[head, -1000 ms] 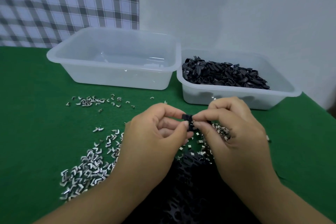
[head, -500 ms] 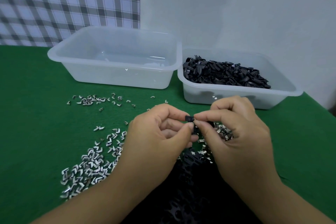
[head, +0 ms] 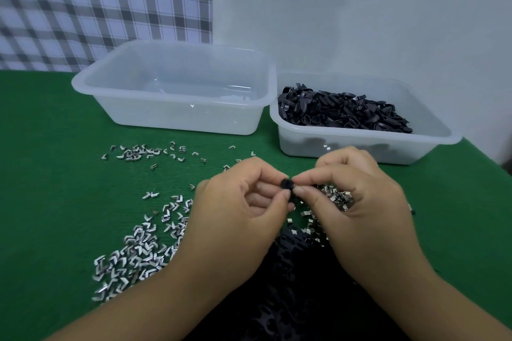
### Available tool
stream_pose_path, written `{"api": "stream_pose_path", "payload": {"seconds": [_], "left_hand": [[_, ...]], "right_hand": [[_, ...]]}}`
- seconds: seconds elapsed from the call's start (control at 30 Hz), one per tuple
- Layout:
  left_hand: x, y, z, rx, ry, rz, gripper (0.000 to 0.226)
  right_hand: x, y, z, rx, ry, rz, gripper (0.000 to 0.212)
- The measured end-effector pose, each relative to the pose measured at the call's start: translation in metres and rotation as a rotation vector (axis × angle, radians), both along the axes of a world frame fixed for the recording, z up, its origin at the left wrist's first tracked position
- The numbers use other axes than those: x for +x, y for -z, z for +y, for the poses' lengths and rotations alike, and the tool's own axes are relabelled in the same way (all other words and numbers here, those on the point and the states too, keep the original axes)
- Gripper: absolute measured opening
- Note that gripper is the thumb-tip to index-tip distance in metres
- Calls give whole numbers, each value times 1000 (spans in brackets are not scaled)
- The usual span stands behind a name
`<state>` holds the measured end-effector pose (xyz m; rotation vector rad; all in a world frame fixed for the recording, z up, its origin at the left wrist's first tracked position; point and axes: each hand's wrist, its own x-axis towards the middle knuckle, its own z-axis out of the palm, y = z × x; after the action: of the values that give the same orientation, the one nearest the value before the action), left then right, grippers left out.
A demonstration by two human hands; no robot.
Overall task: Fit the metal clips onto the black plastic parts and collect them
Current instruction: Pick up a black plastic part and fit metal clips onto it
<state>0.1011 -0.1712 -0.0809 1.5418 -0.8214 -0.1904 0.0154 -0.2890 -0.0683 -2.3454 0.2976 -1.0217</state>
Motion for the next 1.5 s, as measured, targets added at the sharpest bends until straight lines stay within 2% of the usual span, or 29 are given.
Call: {"api": "stream_pose_path", "payload": {"seconds": [0.17,0.33,0.5,0.73,0.87,1.03,1.1,1.17,1.27,1.5], "left_hand": [[0,-2,0,83,-108,-254,18],[-2,-7,3,155,-162,-450,17],[-6,-11,5,147,-151,-436,38],[-9,-11,6,174,-161,-533,32],[-6,-9,3,142,-173,-455,31],[6,-5,1,-32,-272,-115,34],[12,-4,0,-124,-322,63,32],[16,-4,-1,-191,-349,159,28],[16,-4,0,-221,-351,177,27],[18,-1,-1,-213,-370,158,28]], "right_hand": [[-1,-4,-4,111,-68,105,21],[-2,-10,-7,225,-155,163,20],[-2,-12,-7,278,-184,201,14],[-4,-14,-7,279,-183,181,14],[1,-12,-4,245,-135,165,12],[5,-21,-7,263,-84,105,30],[8,-23,-11,205,-39,179,27],[13,-22,-14,104,-21,342,21],[25,-20,-14,-23,-38,506,20],[49,-15,-8,-93,-85,622,17]]}}
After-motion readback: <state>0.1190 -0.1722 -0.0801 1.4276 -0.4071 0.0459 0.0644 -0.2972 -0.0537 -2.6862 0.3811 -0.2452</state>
